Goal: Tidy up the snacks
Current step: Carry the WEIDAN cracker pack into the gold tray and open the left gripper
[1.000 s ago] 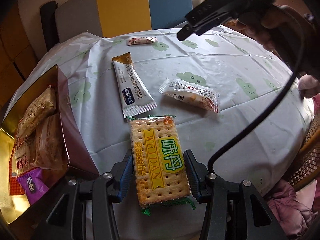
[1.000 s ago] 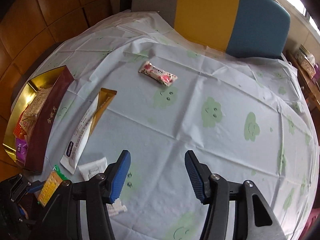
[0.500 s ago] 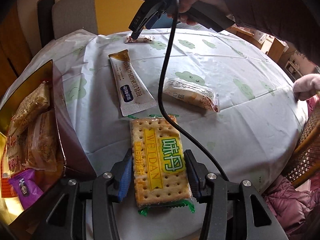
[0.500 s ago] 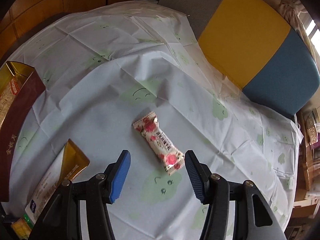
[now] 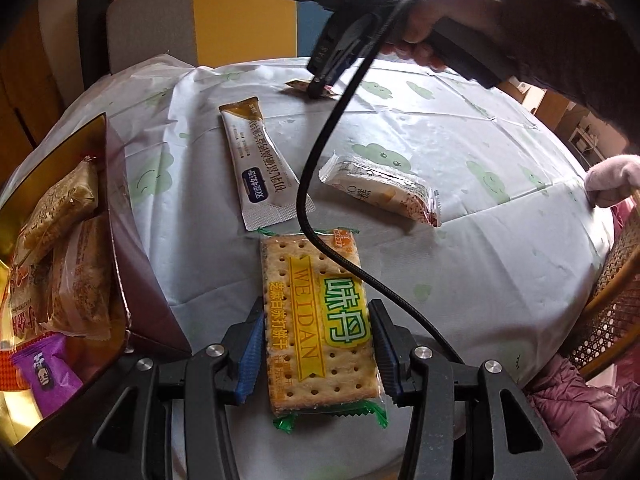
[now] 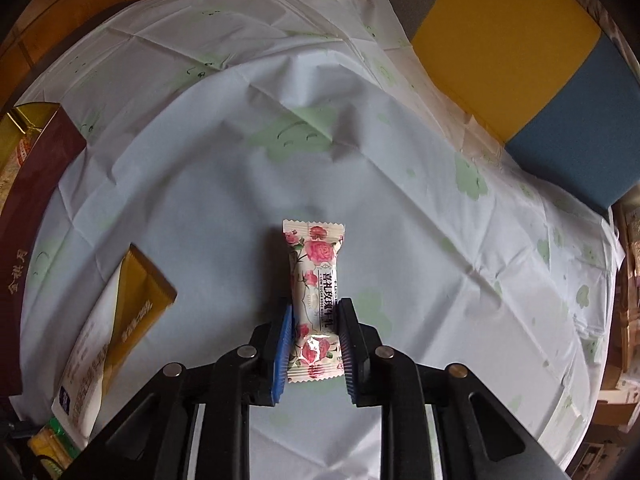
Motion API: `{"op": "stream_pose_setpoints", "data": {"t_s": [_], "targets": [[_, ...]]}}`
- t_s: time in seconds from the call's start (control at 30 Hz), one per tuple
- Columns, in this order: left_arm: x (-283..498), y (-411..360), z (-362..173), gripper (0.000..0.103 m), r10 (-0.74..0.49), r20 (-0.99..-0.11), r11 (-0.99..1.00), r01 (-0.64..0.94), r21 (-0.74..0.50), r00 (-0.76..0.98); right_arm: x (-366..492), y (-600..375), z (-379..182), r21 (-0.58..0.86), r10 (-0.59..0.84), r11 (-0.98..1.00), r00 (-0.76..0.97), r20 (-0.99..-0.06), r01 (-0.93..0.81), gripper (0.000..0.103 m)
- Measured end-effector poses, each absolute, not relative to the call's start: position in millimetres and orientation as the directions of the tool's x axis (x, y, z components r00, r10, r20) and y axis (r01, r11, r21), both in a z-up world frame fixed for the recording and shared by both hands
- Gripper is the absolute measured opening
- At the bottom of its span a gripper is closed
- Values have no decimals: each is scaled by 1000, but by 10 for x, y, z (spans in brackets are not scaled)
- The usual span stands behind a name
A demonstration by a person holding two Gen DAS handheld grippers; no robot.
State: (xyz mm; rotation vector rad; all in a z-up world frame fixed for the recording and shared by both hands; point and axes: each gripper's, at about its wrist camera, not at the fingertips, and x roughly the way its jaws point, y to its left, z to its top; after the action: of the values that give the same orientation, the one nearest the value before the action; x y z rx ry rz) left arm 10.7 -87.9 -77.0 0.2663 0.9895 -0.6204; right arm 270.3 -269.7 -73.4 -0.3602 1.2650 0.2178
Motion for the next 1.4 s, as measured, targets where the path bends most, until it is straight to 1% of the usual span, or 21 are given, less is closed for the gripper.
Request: {"op": "stream_pose_setpoints", "data": {"t_s": [0.13,0.2,0.33,0.53,0.63,0.83,1.0,1.1,1.2,1.3,1.4], "targets": [[110,-869,-772,49,-373,-839,802,593,-76,396,2278,-3026,-764,-93,-26,951,223,-975,-295,22],[115,-861,-773,49,-377,-838,804,588,-84,395,2032,-3226,-790,-102,-51,961,197,-979,-257,22],[108,-846,-778,49,-379,-834,808,583,-86,402,1527,-3626,-820,-84,-57,983,164,-985,-166,22],[109,-882,-763,48,-358,-836,818,571,-66,416,910,-3897,-851,-27,-16,998,176,-984,-60,23],[137,-923,-736,47,-331,-838,830,557,-41,433,771,-3962,-863,2,4,1000,229,-973,-9,25],[114,-928,-576,47,-324,-820,848,530,-30,471,553,-3834,-887,-56,-43,998,268,-962,-41,25],[78,-780,-280,47,-359,-785,860,506,-68,505,455,-3647,-889,-103,-78,992,284,-956,-74,25],[118,-568,-74,47,-360,-757,886,454,-94,545,460,-3617,-890,-112,-84,990,287,-954,-81,25],[236,-274,75,47,-343,-739,919,371,-136,580,492,-3517,-936,-118,-90,989,289,-953,-84,25],[416,47,97,47,-282,-740,956,248,-159,611,482,-3469,-942,-127,-96,988,291,-952,-87,25],[573,298,11,48,-250,-757,968,156,-195,604,502,-3468,-941,-131,-100,987,291,-952,-89,25]]}}
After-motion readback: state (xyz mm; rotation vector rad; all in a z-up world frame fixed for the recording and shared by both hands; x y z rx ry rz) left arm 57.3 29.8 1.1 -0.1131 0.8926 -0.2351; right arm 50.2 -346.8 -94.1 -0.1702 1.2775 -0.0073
